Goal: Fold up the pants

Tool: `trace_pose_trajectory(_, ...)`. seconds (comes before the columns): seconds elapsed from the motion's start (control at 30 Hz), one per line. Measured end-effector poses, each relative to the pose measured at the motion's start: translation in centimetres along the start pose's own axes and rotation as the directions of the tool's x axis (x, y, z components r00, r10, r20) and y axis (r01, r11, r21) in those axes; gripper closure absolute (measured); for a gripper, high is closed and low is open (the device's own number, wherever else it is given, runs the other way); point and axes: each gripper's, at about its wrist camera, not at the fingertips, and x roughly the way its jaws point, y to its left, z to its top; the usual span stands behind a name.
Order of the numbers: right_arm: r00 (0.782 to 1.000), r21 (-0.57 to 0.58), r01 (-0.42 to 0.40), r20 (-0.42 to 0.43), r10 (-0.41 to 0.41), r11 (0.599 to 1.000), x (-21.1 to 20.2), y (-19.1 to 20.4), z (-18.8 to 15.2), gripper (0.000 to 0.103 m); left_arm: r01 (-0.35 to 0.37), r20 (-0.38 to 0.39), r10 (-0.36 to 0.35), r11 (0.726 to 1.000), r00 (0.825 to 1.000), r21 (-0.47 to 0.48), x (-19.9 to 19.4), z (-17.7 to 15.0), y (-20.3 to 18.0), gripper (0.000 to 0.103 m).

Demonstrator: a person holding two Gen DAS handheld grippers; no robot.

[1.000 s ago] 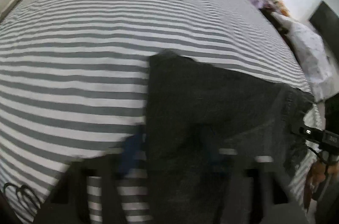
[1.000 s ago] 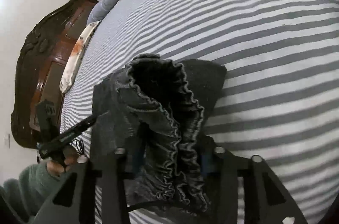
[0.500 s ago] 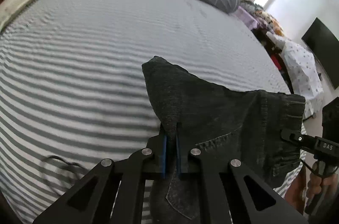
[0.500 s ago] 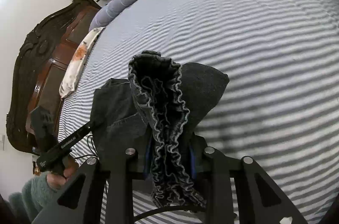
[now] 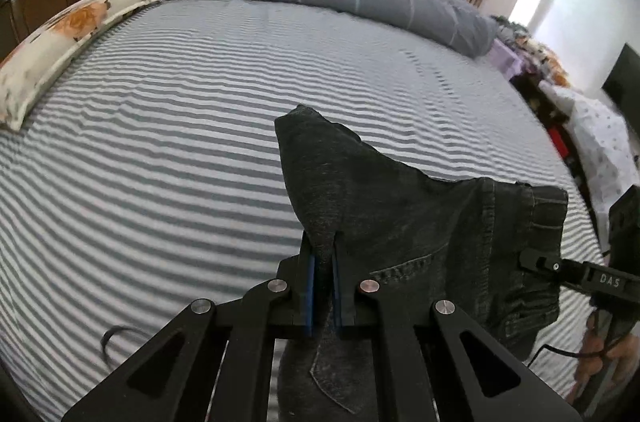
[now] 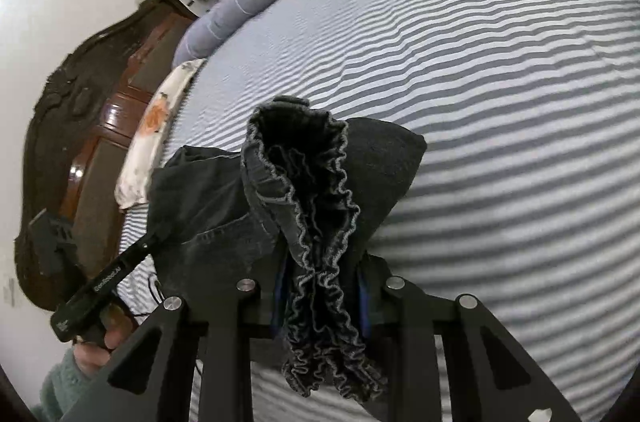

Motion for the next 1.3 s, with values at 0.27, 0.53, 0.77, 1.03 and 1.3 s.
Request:
trace_pose_trajectory(0.27, 0.983, -0.022, 0.185, 0.010, -0.184, 0.983, 2.8, -0.9, 0.1, 0.043, -0.106, -0.085, 0.104, 0.994, 0.991, -0.023, 4.2, -2.2, 2.5, 0.088)
trace_pose_trajectory(0.53, 0.970, -0.023, 0.242, 0.033, -0.241, 0.970, 0.1, -3.1, -4.0, 0.035, -0.105, -0.095, 0.103, 0.994, 0.990, -0.011, 0.9, -8.8, 4.1, 0.083)
trace_pose_trajectory(0.77, 0.946, -0.005, 0.325, 0.016, -0.325, 0.946, 1.1, -4.0, -4.9, 0.030, -0.147, -0.136, 0.139, 0.988, 0.981, -0.052, 1.6, -11.2, 5.0, 0.078)
trace_pose_trajectory(1.03, 0.933, -0.022, 0.355, 0.075, -0.352, 0.935, -2.3, -0.6, -5.5, 0.028, -0.110, -0.128, 0.094, 0.986, 0.987, -0.124, -2.6, -9.9, 5.4, 0.067)
trace_pose_trajectory(1.3, 0.907, -0.110, 0.403, 0.183, -0.380, 0.908, -10.1, 4.6, -10.0, 0.021, -0.148, -0.034, 0.145, 0.981, 0.989, -0.121, -11.6, -9.8, 6.2, 0.043)
